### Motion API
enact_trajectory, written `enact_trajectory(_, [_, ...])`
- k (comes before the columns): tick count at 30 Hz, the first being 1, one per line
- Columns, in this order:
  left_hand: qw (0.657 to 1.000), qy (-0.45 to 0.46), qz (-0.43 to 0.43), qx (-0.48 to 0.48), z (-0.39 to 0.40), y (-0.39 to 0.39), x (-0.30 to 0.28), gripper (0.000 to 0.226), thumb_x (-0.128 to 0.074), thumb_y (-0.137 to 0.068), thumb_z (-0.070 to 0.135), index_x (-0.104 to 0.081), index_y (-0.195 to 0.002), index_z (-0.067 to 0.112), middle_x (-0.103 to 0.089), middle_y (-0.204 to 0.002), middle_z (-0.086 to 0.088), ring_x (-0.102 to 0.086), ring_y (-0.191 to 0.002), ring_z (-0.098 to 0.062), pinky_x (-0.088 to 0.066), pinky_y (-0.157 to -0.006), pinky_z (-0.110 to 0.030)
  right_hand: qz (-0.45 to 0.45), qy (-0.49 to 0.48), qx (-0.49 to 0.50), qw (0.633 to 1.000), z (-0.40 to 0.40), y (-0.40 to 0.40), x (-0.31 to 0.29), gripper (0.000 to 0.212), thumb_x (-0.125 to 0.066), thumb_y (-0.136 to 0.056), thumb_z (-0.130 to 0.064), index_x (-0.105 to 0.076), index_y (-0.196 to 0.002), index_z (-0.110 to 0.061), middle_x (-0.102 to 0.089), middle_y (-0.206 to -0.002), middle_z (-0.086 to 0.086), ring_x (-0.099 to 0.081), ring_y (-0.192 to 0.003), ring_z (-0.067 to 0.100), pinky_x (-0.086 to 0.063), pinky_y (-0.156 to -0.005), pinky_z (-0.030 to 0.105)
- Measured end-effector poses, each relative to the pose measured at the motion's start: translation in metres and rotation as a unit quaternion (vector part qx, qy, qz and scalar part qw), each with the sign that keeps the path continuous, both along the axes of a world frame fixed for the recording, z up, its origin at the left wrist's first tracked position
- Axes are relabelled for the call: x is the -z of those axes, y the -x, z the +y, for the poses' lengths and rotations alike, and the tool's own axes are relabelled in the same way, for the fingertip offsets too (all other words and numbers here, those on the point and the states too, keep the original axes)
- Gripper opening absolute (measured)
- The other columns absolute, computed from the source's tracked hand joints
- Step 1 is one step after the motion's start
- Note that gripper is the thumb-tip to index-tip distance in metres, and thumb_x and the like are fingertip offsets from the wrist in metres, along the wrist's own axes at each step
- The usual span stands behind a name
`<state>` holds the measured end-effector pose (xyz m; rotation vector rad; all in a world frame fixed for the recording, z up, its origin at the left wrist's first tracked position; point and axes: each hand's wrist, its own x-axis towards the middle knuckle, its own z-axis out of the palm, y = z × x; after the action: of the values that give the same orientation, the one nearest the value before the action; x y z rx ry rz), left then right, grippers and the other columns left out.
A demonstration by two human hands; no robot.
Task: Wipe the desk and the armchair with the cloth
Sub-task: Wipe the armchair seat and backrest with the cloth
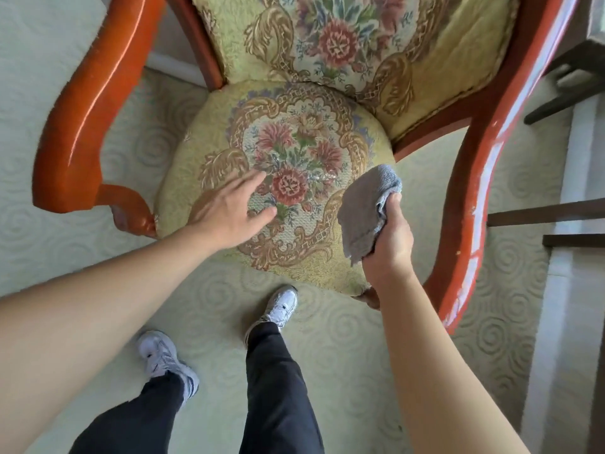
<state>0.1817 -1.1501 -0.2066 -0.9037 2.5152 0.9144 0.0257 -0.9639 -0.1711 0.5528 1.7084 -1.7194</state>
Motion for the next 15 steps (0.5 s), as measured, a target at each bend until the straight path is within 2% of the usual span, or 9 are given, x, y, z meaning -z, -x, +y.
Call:
enact_trajectory(4, [0.999, 0.044, 0.009, 0.004, -0.033, 0.012, 0.074, 0.088, -0.043, -0.091, 0.072, -0.001, -0.161, 0.039, 0.011, -0.168, 0.013, 0.015, -0.155, -0.017, -0.001, -0.120, -0.059, 0.098, -0.125, -0.010, 0.987, -0.015, 0.007, 0.064, 0.034, -0.044, -0.101, -0.051, -0.067, -0.104, -0.026, -0.073, -0.097, -0.005, -0.069, -0.093, 0.016, -0.054, -0.092, 0.038])
enact_trajectory(6, [0.995, 0.087, 0.024, 0.036, -0.050, 0.018, 0.106, 0.096, -0.034, -0.084, 0.080, 0.006, -0.160, 0.039, 0.018, -0.167, 0.012, 0.019, -0.154, -0.017, 0.000, -0.121, -0.059, 0.167, -0.164, 0.024, 0.972, -0.022, 0.018, 0.089, 0.030, -0.040, -0.103, -0.048, -0.062, -0.097, -0.028, -0.066, -0.087, -0.011, -0.063, -0.084, 0.011, -0.051, -0.082, 0.030])
enact_trajectory(9, [0.983, 0.154, 0.059, 0.082, -0.070, 0.028, 0.149, 0.101, -0.020, -0.080, 0.084, 0.014, -0.160, 0.033, 0.019, -0.168, 0.008, 0.019, -0.154, -0.018, 0.000, -0.125, -0.057, 0.316, -0.266, 0.028, 0.910, -0.033, 0.033, 0.123, 0.036, -0.034, -0.102, -0.047, -0.052, -0.076, -0.029, -0.056, -0.072, -0.008, -0.055, -0.070, 0.016, -0.043, -0.067, 0.032])
enact_trajectory(12, [0.968, 0.207, 0.117, 0.080, -0.080, 0.038, 0.181, 0.097, -0.016, -0.084, 0.083, 0.004, -0.162, 0.029, 0.012, -0.169, 0.008, 0.012, -0.156, -0.020, 0.002, -0.124, -0.060, 0.396, -0.341, -0.013, 0.852, -0.041, 0.043, 0.162, 0.041, -0.033, -0.102, -0.048, -0.050, -0.071, -0.028, -0.057, -0.068, -0.009, -0.054, -0.063, 0.006, -0.037, -0.062, 0.030])
enact_trajectory(14, [0.957, 0.229, 0.166, 0.063, -0.081, 0.037, 0.194, 0.093, -0.018, -0.086, 0.082, -0.006, -0.162, 0.029, 0.004, -0.169, 0.010, 0.006, -0.157, -0.018, 0.001, -0.124, -0.060, 0.420, -0.353, -0.071, 0.833, -0.053, 0.045, 0.185, 0.040, -0.033, -0.104, -0.044, -0.051, -0.073, -0.025, -0.057, -0.069, -0.006, -0.057, -0.068, 0.011, -0.039, -0.066, 0.032])
enact_trajectory(15, [0.952, 0.236, 0.187, 0.059, -0.081, 0.036, 0.198, 0.092, -0.020, -0.086, 0.081, -0.010, -0.162, 0.030, 0.001, -0.169, 0.011, 0.003, -0.157, -0.017, 0.000, -0.124, -0.059, 0.437, -0.362, -0.094, 0.818, -0.060, 0.045, 0.194, 0.039, -0.034, -0.105, -0.040, -0.051, -0.074, -0.023, -0.058, -0.073, -0.002, -0.059, -0.078, 0.018, -0.041, -0.073, 0.036])
